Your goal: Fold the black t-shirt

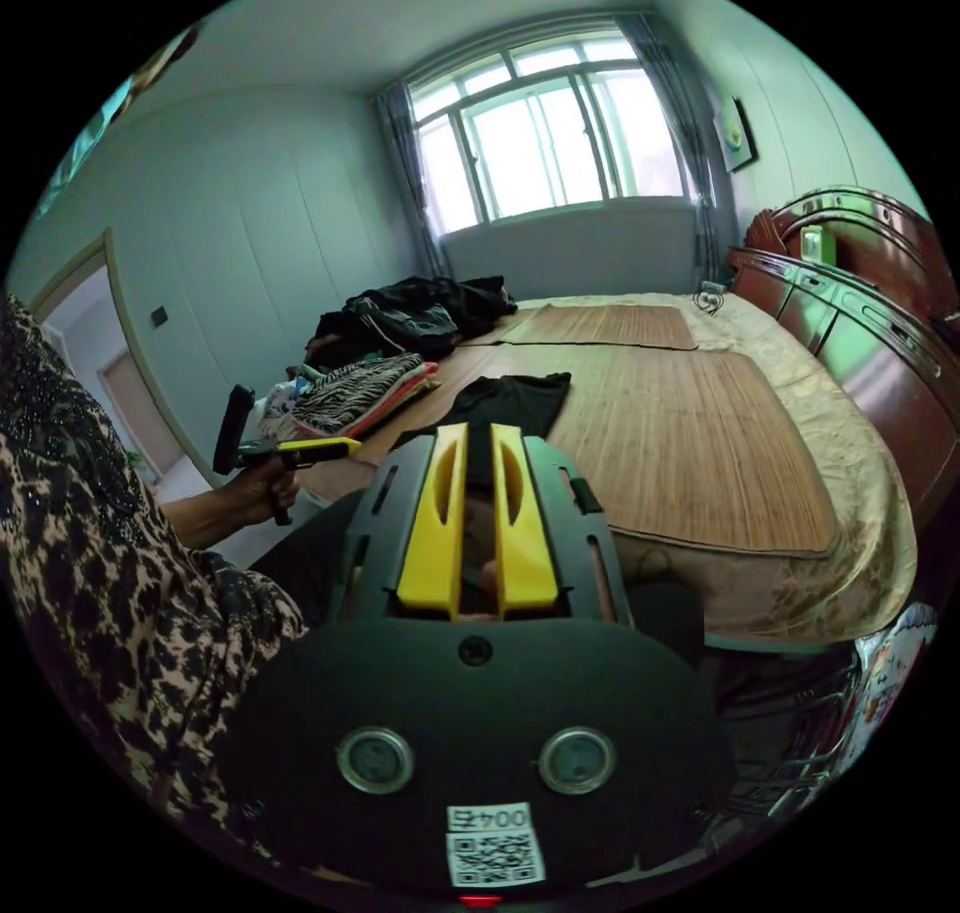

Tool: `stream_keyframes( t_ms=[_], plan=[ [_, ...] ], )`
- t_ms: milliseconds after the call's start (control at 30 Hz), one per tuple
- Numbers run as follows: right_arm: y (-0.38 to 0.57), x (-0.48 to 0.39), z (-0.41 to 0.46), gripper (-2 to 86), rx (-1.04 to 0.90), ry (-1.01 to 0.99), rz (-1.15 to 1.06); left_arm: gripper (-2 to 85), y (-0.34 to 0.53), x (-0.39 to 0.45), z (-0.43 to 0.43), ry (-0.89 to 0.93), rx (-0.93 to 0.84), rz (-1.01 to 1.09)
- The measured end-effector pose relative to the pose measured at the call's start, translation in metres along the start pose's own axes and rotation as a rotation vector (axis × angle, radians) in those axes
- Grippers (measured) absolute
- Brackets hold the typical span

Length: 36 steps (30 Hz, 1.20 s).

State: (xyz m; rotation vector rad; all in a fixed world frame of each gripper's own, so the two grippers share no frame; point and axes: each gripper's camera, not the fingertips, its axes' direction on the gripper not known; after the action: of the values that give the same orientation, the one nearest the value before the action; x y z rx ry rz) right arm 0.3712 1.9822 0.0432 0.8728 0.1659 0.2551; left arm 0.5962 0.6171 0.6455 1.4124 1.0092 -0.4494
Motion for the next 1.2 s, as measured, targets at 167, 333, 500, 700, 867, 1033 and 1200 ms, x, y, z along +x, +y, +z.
stream_keyframes(
  t_ms=[167,333,500,700,867,1033,1200],
  plan=[
    [0.000,-0.015,-0.008,4.9,0.023,-0.059,-0.074,0.3,0.020,0.014,-0.002,0.044,0.027,0.006],
    [-0.014,-0.034,-0.007,0.2,0.120,0.046,-0.168,0.2,0.028,0.021,-0.011,0.007,0.045,0.043],
    [-0.025,-0.035,0.036,5.9,0.100,0.013,-0.185,0.3,0.039,0.015,-0.018,0.020,0.106,-0.014],
    [-0.042,-0.014,0.094,3.0,-0.012,-0.216,-0.042,0.6,0.049,0.015,-0.010,-0.007,0.098,-0.040],
    [-0.051,0.004,0.163,13.1,-0.174,-0.253,0.004,2.5,0.044,0.005,0.002,-0.013,0.104,-0.038],
    [-0.054,0.021,0.226,11.2,-0.386,-0.139,-0.001,7.8,0.007,-0.013,0.056,-0.044,0.007,0.012],
    [-0.064,0.035,0.267,12.7,-0.464,-0.080,0.030,8.4,-0.031,-0.040,0.128,-0.129,-0.155,-0.003]
  ],
)
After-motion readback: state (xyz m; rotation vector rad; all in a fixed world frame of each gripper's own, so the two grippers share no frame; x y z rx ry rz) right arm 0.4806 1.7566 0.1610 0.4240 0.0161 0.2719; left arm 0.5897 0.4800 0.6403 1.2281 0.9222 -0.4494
